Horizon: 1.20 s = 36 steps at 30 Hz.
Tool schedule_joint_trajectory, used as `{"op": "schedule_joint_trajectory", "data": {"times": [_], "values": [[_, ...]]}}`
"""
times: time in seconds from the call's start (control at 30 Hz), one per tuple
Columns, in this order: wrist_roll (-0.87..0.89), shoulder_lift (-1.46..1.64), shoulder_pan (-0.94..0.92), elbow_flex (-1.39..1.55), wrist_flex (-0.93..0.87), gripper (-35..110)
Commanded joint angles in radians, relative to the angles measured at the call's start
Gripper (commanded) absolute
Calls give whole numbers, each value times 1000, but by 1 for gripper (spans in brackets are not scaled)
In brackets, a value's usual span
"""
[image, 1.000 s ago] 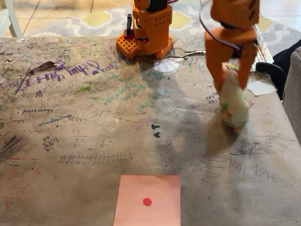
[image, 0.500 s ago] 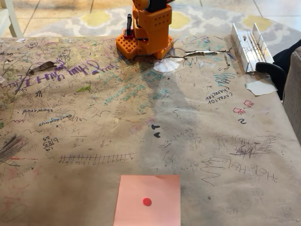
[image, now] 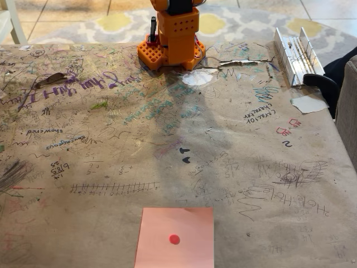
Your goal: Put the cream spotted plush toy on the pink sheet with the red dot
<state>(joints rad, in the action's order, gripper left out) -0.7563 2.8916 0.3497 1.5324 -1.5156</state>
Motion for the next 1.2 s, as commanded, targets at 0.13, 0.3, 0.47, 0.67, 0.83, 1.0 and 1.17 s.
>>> {"op": "schedule_joint_trajectory", "data": {"times": [0.13, 0.3, 0.47, 0.67, 0.83, 1.0, 1.17], "values": [[29, 147, -44, 229, 77, 3], [91, -141, -80, 44, 175, 3], [166, -676, -198, -307, 390, 4], [21, -1210, -316, -242, 258, 38], [-89, -1416, -410, 11, 428, 31], [-32, -1474, -451, -91, 459, 29], [-20, -1460, -463, -135, 474, 29]]}}
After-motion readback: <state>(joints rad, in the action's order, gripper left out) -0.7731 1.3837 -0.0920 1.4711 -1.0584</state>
